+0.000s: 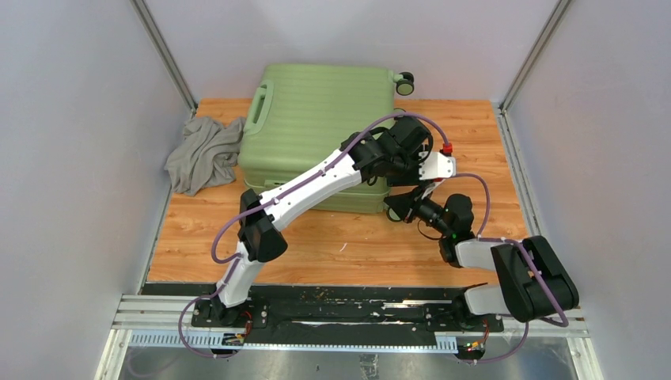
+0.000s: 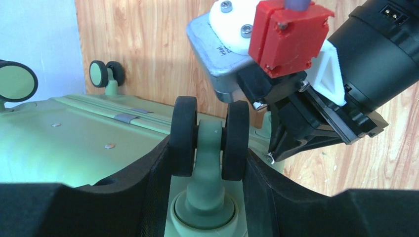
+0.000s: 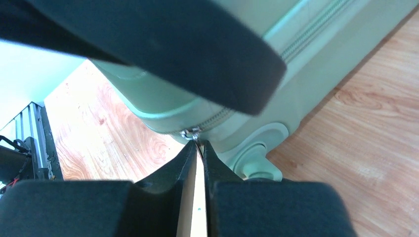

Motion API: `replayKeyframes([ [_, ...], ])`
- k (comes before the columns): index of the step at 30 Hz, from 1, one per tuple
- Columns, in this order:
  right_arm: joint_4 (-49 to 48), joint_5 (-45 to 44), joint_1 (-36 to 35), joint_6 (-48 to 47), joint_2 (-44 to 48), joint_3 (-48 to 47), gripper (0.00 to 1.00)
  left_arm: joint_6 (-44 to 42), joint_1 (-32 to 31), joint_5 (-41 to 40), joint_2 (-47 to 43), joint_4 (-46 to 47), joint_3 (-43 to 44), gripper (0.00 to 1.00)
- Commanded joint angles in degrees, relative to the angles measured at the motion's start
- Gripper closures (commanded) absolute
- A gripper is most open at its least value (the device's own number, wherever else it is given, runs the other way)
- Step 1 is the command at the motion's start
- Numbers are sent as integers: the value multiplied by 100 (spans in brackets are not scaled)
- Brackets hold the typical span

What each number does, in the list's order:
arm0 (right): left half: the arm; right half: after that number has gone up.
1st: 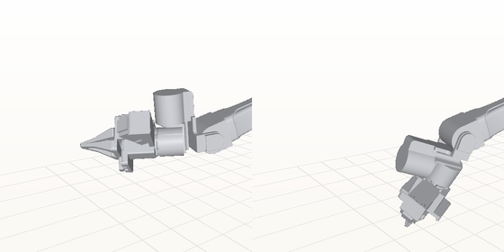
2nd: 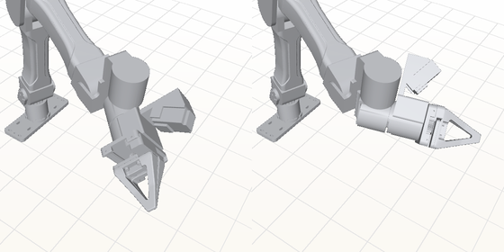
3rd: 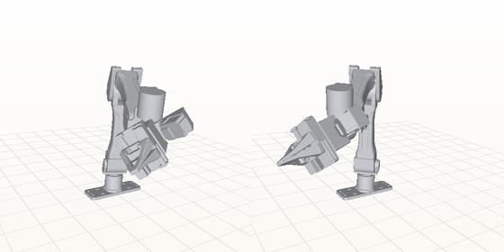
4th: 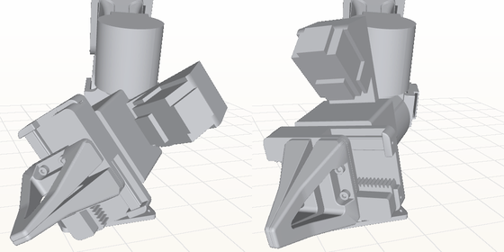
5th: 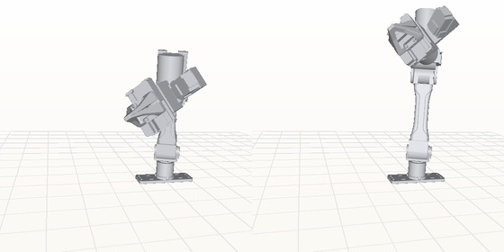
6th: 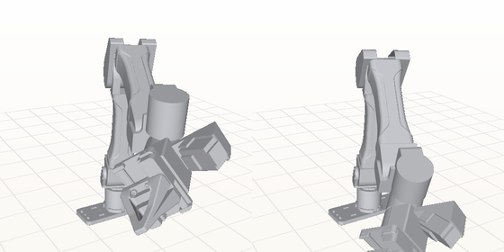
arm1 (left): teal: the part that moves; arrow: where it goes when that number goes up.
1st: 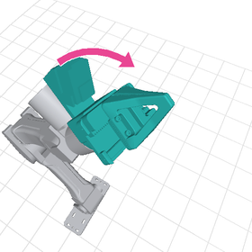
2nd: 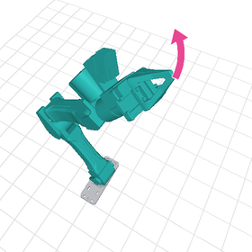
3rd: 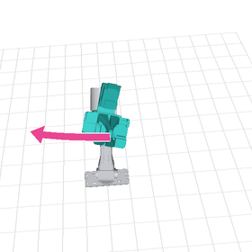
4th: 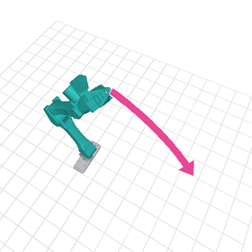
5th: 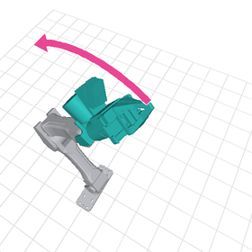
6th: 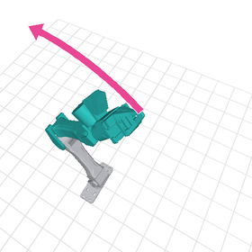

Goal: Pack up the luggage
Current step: Zip the luggage at the center of the board.

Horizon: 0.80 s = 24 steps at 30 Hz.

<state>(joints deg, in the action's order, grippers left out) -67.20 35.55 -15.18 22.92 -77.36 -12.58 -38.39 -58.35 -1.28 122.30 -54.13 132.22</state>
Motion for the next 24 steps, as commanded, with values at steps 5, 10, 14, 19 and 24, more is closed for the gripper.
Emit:
replayKeyframes([
  [5,426,123,124,-182,385,-356,86,-346,-91,-312,-976,1059,761,100],
  [10,322,166,121,-121,259,-362,96,-576,-131,-355,-1007,1057,830,100],
  [14,189,269,121,-37,171,-359,100,-774,-167,-351,-1024,1061,830,100],
  [19,91,297,122,53,40,-271,84,-1105,-254,-345,-1022,1054,901,100],
  [24,-115,288,115,121,-112,-226,79,-1145,-295,-385,-1062,1045,825,100],
])
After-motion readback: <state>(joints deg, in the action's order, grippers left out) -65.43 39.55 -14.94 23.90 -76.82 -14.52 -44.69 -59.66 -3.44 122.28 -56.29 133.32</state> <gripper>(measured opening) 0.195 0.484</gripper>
